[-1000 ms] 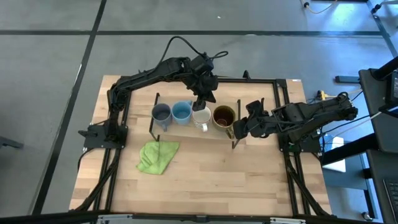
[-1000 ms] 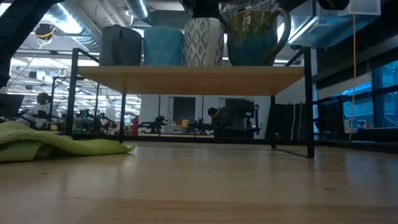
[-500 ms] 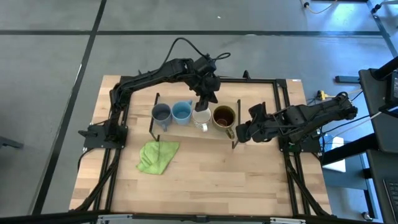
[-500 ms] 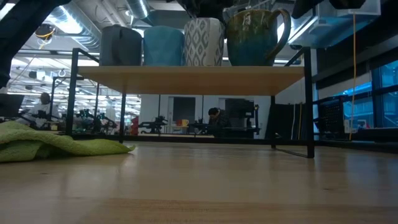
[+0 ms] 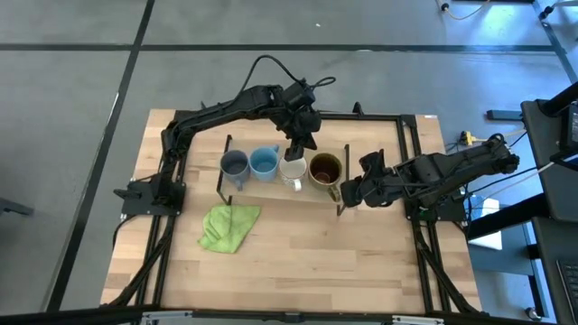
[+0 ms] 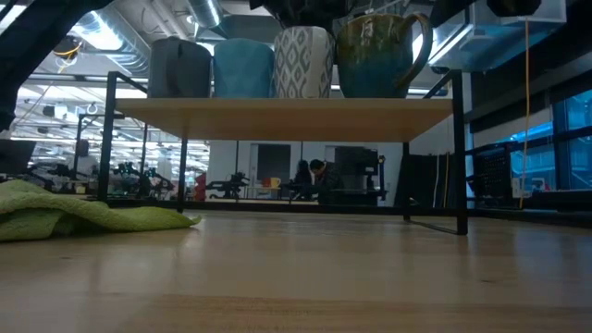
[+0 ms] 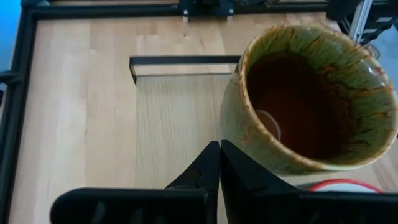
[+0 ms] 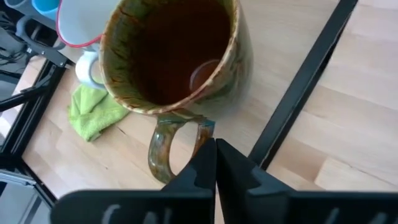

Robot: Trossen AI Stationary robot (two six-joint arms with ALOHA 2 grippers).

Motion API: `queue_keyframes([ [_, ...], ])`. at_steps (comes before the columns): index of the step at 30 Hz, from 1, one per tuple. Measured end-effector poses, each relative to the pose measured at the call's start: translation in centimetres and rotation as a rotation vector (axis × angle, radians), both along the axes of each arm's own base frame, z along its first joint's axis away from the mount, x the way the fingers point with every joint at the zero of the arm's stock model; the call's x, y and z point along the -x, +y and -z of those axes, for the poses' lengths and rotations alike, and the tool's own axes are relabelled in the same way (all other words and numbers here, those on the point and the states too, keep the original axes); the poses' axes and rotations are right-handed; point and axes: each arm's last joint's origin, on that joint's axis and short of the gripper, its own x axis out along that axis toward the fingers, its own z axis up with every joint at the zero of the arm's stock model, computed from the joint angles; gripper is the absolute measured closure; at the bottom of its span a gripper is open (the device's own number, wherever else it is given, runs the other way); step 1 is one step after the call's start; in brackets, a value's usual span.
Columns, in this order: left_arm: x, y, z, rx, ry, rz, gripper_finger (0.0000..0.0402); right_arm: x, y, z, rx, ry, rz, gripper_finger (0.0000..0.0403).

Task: Stack small to large cups/mugs on shelf
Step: Adjust the mugs on the shelf

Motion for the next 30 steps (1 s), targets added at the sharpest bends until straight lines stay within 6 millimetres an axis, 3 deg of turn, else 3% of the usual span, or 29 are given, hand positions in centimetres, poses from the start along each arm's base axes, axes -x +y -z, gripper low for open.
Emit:
queue_keyframes([
  [9,0.1,0.3,0.0,0.000,-0.003,-0.007,0.0397,-0.5,0.2,1.5,-0.012,-0.010,-0.005,0.0397],
  [30,0.1,0.2,-0.1,0.026,-0.019,0.017,0.0397,-2.0,0.7,2.2,-0.020,-0.026,-0.033,0.0396],
])
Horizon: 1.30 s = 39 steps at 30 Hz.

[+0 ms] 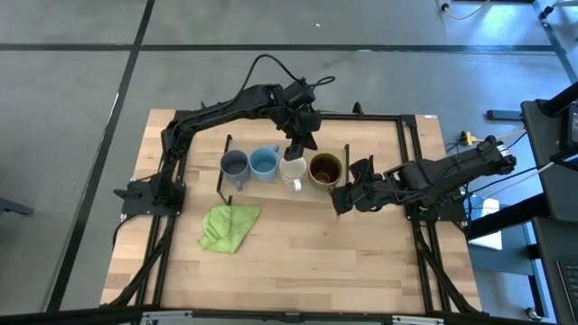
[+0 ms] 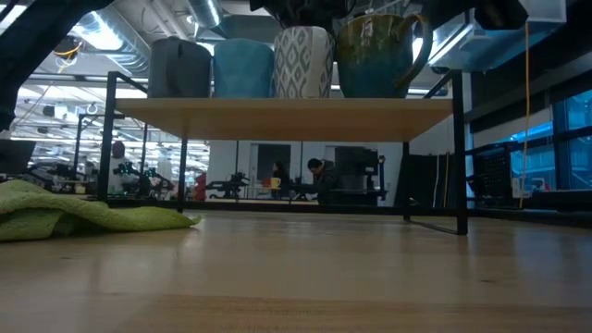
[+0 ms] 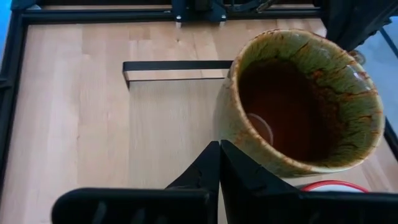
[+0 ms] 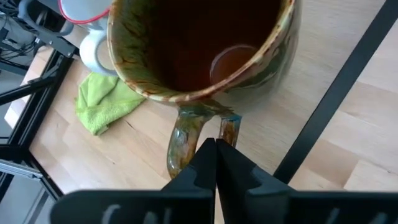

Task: Stack small to large cups/mugs on shelf
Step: Adjust the mugs on the shelf

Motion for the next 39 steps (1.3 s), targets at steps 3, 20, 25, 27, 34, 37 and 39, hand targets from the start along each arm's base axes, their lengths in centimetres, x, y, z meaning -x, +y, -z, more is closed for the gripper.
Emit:
queue_keyframes([
  [3,0.0,0.0,0.0,0.004,-0.001,0.004,0.0400,-0.1,0.0,0.0,-0.002,-0.007,0.000,0.0396],
  [20,-0.5,0.1,0.1,0.007,-0.043,0.015,0.0400,-0.2,0.1,-0.2,-0.009,-0.028,0.000,0.0396],
  [25,-1.5,0.3,1.5,0.060,-0.020,0.024,0.0400,-0.2,0.0,-0.2,-0.004,-0.028,0.003,0.0396],
  [27,-1.6,0.3,2.2,0.067,0.014,0.021,0.0399,-0.1,0.0,-0.2,-0.002,-0.024,0.004,0.0396],
  [34,-1.7,0.4,2.4,0.040,0.015,0.025,0.0400,0.1,-0.1,0.0,0.007,0.003,0.007,0.0396],
  [37,-1.6,0.3,2.0,0.039,-0.004,0.035,0.0400,0.1,-0.2,0.0,0.010,0.012,0.012,0.0396],
  [39,-1.6,0.2,1.9,0.045,-0.010,0.043,0.0400,0.1,-0.4,0.1,0.008,0.021,0.016,0.0396],
])
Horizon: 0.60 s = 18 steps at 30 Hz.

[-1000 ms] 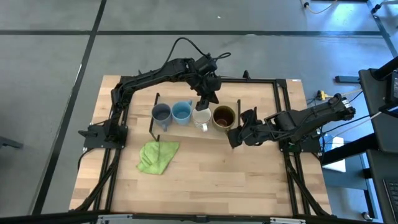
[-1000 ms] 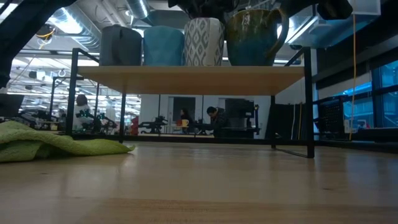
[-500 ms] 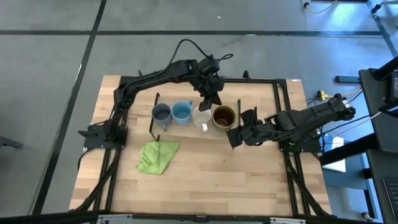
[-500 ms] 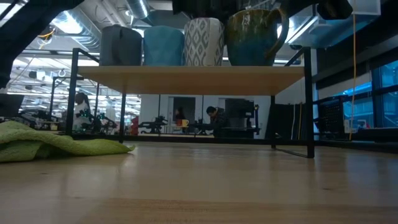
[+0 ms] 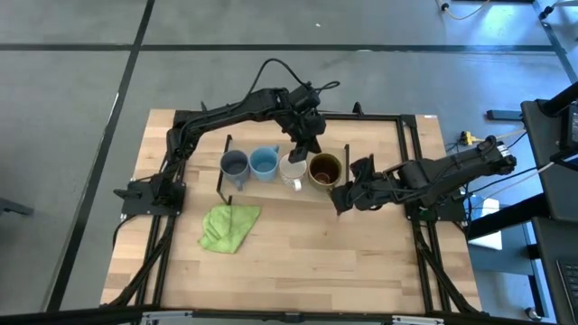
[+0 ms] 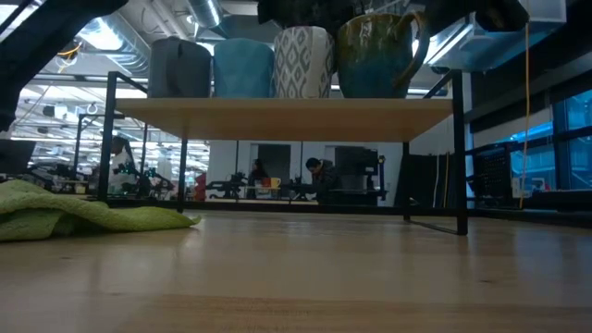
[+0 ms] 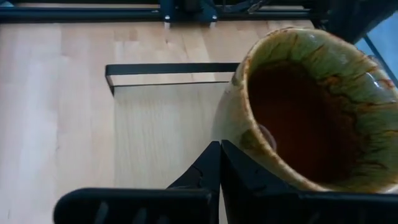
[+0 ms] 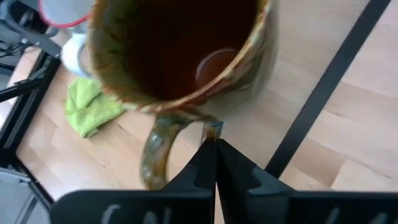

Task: Stack small to large cups/mugs on shelf
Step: Adjust the mugs on the shelf

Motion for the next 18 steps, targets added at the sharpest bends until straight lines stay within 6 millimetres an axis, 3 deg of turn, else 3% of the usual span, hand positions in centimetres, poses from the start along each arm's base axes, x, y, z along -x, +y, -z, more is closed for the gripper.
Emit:
queue_keyframes([
  [18,-0.19,-0.12,-0.51,0.001,-0.060,0.040,0.0401,-0.40,-0.51,-0.12,-0.012,-0.013,-0.012,0.0396],
])
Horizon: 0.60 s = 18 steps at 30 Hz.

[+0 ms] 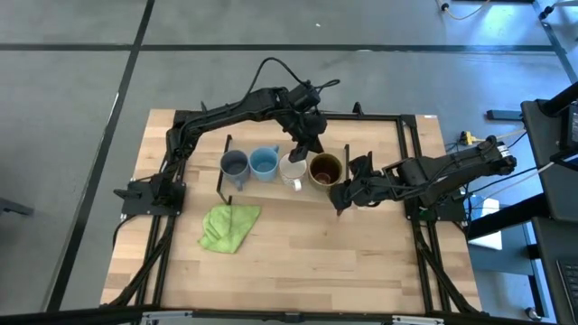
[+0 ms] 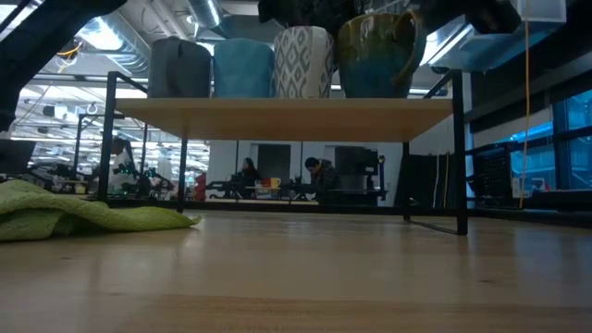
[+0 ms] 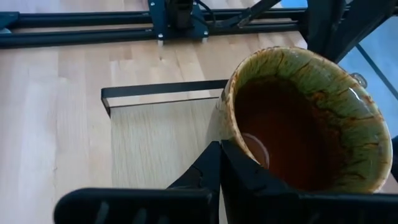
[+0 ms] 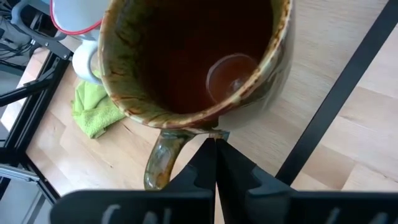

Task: Stack small to large cups/mugs on shelf
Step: Adjust the mugs on the shelf

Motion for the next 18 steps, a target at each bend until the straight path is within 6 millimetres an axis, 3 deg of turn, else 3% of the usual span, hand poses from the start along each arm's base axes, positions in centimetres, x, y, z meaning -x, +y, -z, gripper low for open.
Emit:
queue_keyframes([
  [18,-0.03,0.02,-0.05,-0.007,-0.006,0.003,0.0401,-0.13,0.04,-0.09,-0.007,-0.017,0.001,0.0396],
])
